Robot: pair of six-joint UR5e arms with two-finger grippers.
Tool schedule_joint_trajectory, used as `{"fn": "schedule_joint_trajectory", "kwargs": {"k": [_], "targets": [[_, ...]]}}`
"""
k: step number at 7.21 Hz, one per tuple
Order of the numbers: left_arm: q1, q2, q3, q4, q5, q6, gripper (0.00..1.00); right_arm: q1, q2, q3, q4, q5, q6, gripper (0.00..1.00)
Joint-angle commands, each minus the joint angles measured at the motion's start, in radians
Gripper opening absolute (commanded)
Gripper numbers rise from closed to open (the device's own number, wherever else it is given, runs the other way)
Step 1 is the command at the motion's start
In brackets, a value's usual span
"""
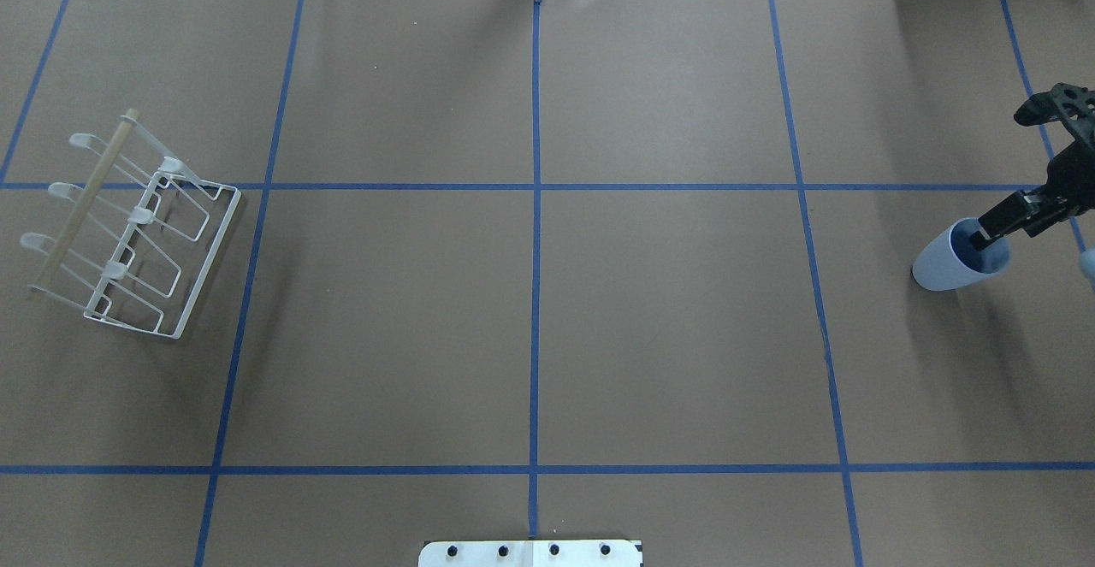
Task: Hang cup on cup holder
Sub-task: 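Reach the right gripper into the light blue cup's mouth and grip its rim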
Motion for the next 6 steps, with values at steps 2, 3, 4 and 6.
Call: {"fn": "schedule_joint_trajectory", "kwargs": {"k": [2,3,4,6], "targets": [[0.0,0.0,0.0,0.001,0.0,0.0,0.99,-0.02,0.001,-0.004,0.001,0.0,-0.002,0.41],[0.0,0.0,0.0,0.001,0.0,0.0,0.99,-0.02,-0.005,-0.004,0.033,-0.026,-0.011,0.0],[0.002,0.0,0.0,0.001,-0.002,-0.002,0.99,-0.02,-0.01,-0.003,0.056,-0.061,-0.001,0.0],[0.003,0.0,-0.003,0.001,-0.002,-0.003,0.99,-0.018,-0.011,0.014,0.057,-0.057,0.001,0.0]]}}
